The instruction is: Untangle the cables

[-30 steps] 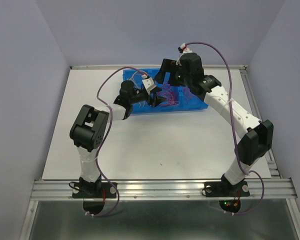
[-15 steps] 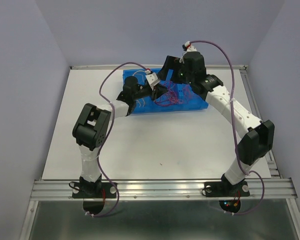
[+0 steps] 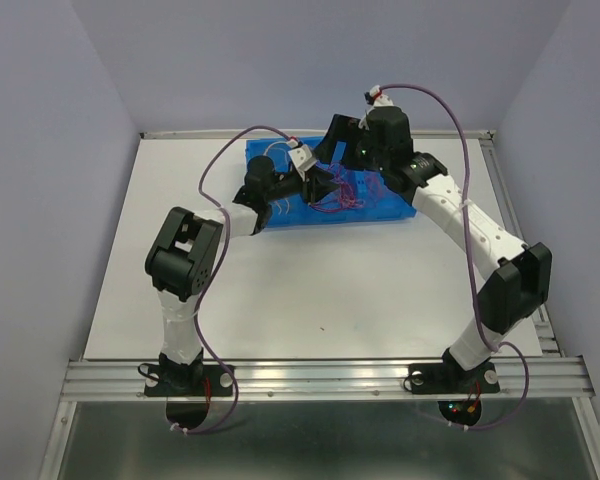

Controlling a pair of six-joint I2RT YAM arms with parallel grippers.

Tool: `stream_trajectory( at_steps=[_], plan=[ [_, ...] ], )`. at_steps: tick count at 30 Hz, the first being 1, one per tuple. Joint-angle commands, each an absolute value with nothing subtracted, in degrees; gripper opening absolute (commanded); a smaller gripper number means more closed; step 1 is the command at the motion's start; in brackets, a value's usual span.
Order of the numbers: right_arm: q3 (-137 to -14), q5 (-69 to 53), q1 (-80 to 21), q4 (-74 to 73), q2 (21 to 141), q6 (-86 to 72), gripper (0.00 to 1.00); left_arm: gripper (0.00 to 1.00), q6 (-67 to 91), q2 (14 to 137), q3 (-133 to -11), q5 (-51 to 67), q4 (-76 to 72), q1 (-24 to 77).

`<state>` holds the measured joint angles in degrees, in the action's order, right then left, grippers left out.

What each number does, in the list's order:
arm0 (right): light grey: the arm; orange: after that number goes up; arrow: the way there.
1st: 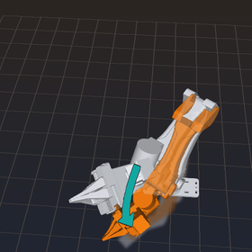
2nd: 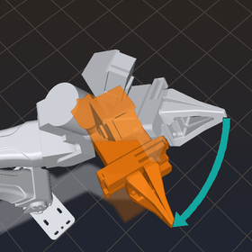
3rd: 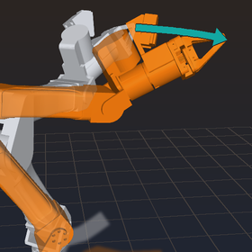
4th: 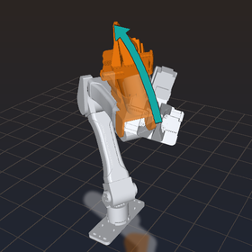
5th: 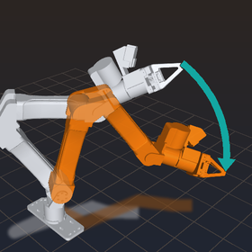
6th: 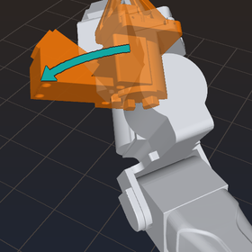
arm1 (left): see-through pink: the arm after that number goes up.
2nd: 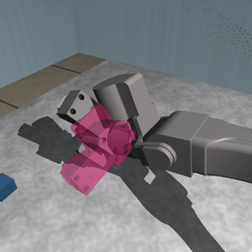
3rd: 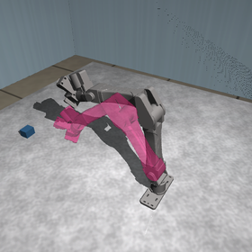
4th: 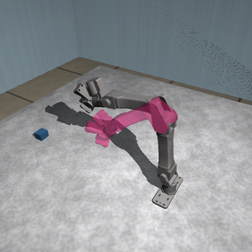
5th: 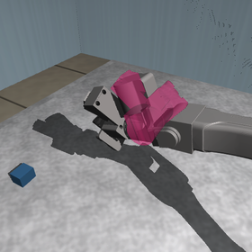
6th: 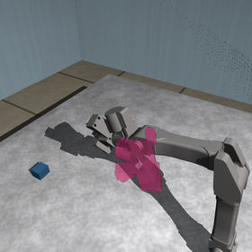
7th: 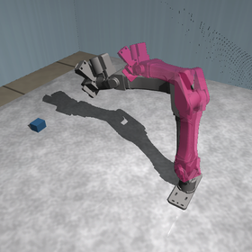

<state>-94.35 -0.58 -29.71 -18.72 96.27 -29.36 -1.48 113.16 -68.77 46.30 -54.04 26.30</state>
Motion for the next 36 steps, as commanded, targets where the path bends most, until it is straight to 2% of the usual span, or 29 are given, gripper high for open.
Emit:
stream_trajectory(
  at_steps=[1,11,24,29,33,35,36],
  plan=[
    [-92.29,-1.94,-31.11,-15.12,92.55,-30.15,1.00,0.47,4.31,110.92,-66.28,45.97,-63.27,26.63],
    [-90.27,1.14,-31.20,-12.49,91.67,-32.95,1.00,0.65,5.09,107.66,-61.61,45.00,-69.34,26.46],
    [-78.14,4.05,-31.11,5.53,84.64,-42.98,1.00,0.64,3.69,109.25,-62.05,44.03,-69.61,26.37],
    [-77.17,2.55,-31.11,7.82,84.90,-44.56,1.00,0.50,2.82,110.30,-64.16,44.03,-67.07,26.37],
    [-77.08,1.67,-31.11,8.17,85.17,-45.17,1.00,0.27,2.11,110.48,-65.47,42.89,-65.04,26.37],
    [-76.99,1.58,-31.11,8.44,85.17,-45.00,1.00,0.00,1.85,111.00,-66.61,42.45,-63.46,26.28],
    [-76.91,1.58,-31.03,8.44,85.08,-45.00,1.00,0.00,1.76,111.09,-66.88,41.84,-63.02,26.28]
  ],
)
